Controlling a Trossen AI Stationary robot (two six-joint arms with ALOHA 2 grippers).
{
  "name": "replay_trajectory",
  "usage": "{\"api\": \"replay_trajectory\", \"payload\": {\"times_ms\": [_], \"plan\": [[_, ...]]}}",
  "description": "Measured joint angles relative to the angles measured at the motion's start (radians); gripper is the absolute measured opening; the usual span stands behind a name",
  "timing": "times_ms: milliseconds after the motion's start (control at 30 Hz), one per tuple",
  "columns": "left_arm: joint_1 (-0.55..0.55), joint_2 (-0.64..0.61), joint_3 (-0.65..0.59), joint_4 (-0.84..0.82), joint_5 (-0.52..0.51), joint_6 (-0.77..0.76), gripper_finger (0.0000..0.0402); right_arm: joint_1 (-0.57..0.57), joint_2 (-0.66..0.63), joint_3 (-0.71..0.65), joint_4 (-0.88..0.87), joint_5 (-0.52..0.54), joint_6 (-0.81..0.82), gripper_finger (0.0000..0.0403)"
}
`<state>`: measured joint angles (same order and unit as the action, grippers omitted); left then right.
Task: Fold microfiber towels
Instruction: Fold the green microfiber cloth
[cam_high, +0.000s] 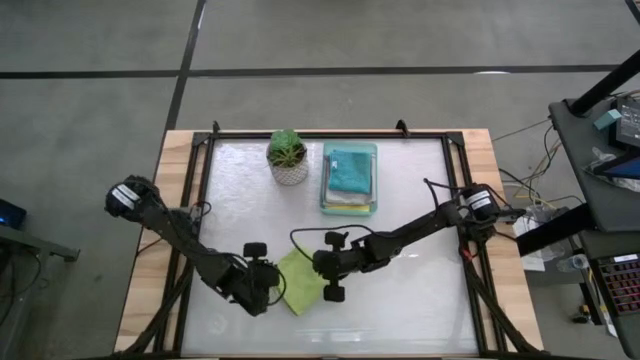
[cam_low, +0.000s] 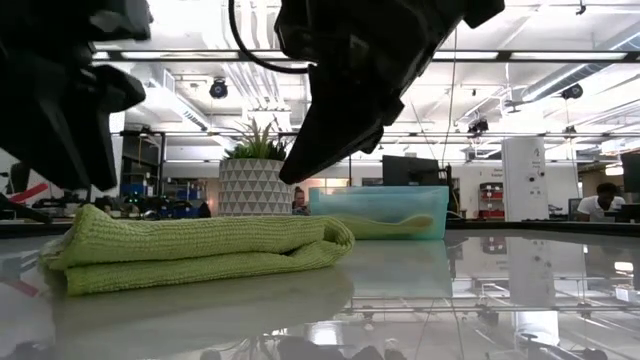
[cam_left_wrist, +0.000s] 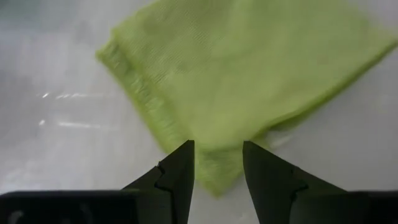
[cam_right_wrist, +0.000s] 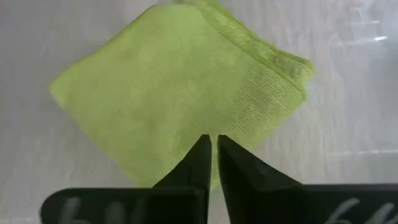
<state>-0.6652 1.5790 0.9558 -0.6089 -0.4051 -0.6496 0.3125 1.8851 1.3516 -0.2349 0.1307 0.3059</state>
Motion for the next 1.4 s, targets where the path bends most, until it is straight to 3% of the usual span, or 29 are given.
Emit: {"api": "replay_trajectory", "payload": {"times_ms": [267, 633, 1100, 1400], "plan": [[-0.048, 0.006, -0.006, 0.178, 0.004, -0.01, 0.0121, -0.015, 0.011, -0.03, 0.121, 0.001, 0.098, 0.008], [-0.078, 0.019, -0.016, 0.208, 0.006, -0.104, 0.0121, -0.048, 0.07, -0.036, 0.188, 0.001, 0.194, 0.0159], [-0.078, 0.018, -0.099, 0.361, -0.029, -0.106, 0.0121, -0.052, 0.071, -0.036, 0.188, 0.003, 0.194, 0.0171], [-0.078, 0.018, -0.108, 0.327, -0.026, -0.124, 0.0121, -0.052, 0.071, -0.036, 0.188, 0.003, 0.199, 0.0171]]}}
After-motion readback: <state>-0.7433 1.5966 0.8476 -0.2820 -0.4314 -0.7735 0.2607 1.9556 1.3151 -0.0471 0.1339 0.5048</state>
